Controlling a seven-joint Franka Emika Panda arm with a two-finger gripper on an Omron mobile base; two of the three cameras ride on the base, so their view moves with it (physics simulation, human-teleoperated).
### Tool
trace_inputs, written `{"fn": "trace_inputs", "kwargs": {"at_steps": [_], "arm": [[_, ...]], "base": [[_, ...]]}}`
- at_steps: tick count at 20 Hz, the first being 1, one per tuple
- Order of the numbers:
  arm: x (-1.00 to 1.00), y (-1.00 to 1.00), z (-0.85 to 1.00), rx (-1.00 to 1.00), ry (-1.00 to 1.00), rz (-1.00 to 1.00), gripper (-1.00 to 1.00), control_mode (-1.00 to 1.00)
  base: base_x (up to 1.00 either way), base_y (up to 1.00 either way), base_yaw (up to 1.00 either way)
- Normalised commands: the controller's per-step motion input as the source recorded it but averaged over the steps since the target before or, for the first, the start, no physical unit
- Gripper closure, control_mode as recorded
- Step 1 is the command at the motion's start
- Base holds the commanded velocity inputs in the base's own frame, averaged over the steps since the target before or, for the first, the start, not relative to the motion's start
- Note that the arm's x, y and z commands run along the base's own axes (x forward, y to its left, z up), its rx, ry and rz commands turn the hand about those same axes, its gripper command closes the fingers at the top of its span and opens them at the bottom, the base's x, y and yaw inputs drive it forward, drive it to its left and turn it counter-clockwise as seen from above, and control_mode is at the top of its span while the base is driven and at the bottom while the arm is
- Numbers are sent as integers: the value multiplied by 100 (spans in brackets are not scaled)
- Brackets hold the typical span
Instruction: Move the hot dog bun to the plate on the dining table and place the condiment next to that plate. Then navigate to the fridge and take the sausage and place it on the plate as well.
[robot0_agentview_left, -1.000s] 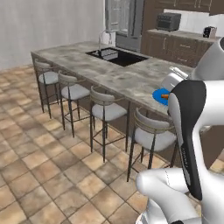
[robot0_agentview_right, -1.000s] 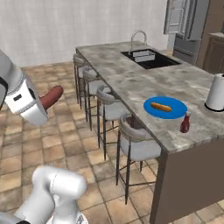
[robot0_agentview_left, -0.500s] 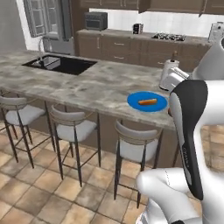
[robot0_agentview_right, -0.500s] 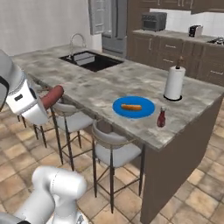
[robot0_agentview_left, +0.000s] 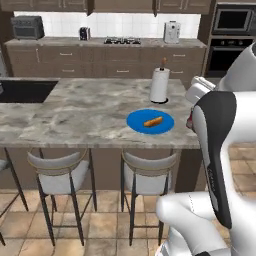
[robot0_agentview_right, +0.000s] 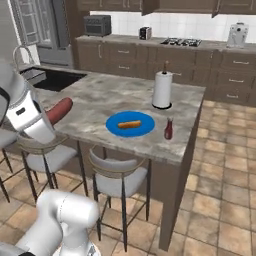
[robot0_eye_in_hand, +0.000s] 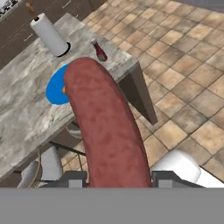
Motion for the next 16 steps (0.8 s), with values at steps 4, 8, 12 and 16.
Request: {"fn": "trace_inputs", "kwargs": {"at_steps": [4,8,12,16], "arm": [[0,0,0,0,0,0,100,100],[0,0,0,0,0,0,100,100],[0,0,0,0,0,0,100,100],[0,0,0,0,0,0,100,100]], "base": [[59,65,-55],[58,72,-48],[71,61,-40],[84,24,-20]]}}
